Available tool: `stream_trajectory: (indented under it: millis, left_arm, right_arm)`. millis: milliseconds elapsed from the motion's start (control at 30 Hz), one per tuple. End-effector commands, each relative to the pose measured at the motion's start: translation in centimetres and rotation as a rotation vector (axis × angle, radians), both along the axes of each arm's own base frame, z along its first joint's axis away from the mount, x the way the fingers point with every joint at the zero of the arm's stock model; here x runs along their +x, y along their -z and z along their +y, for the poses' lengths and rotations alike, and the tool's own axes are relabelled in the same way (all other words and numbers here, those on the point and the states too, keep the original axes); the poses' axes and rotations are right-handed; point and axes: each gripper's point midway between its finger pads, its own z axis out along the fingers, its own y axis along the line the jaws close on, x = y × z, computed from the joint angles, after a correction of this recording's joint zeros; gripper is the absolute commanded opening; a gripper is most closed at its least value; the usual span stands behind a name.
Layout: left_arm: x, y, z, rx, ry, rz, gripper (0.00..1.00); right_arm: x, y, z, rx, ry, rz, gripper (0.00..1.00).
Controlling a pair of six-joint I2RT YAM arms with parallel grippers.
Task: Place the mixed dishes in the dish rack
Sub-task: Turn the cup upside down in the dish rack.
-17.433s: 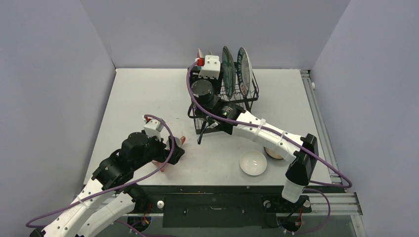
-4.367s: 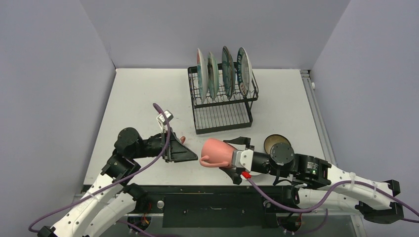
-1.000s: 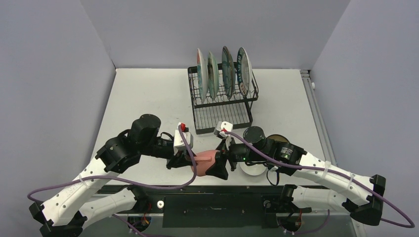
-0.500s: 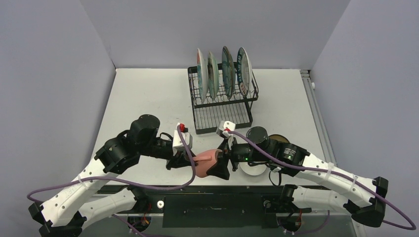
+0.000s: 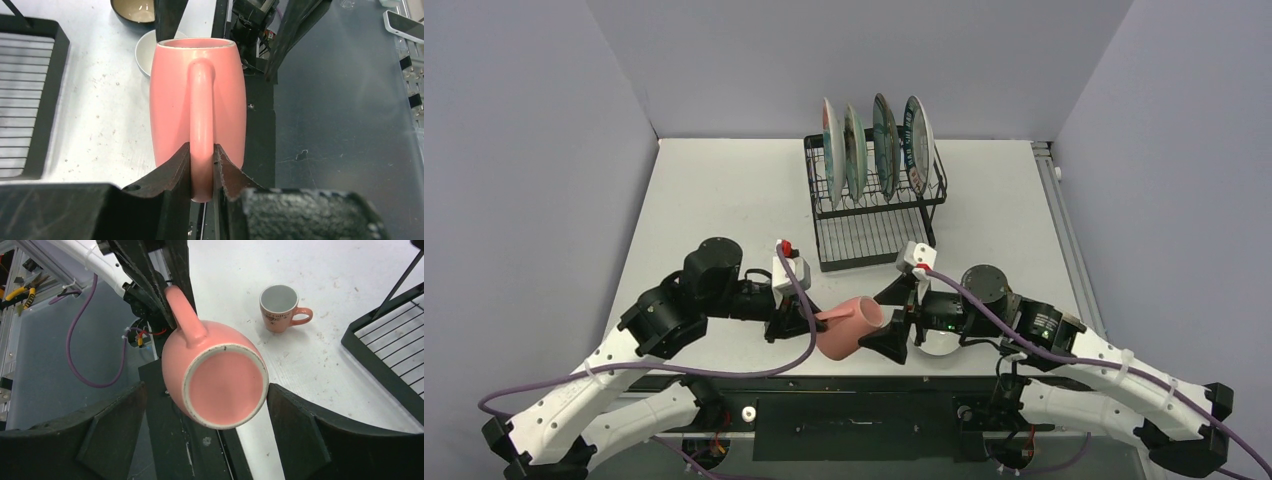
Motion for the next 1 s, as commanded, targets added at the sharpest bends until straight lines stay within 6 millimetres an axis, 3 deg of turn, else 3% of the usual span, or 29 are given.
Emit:
stream_trajectory:
  millis: [0,200,700,967]
  left_arm:
    - [1.5,-3.1,-0.7,-0.137,-0.081,-0.035,0.00]
    - [1.8,-3.7,-0.9,-0.218,-0.112,-0.005,0.00]
    - [1.0,-5.8,-0.5,-0.363,-0.128,0.042,0.00]
    - [-0.9,-7.7,-0.1,-0.463,-0.062,0.069,0.00]
  right_arm:
    - [0.2,-3.2,-0.5,0.125,0.009,-0.105,0.86]
    - [0.1,-3.8,-1.4,0.163,0.027,-0.138,0.89]
    - [2.7,-6.2,-6.3,0.335,0.327,-0.159,1.00]
    - [0.5,-6.2,-4.8,0.386,0.186,-0.121,1.00]
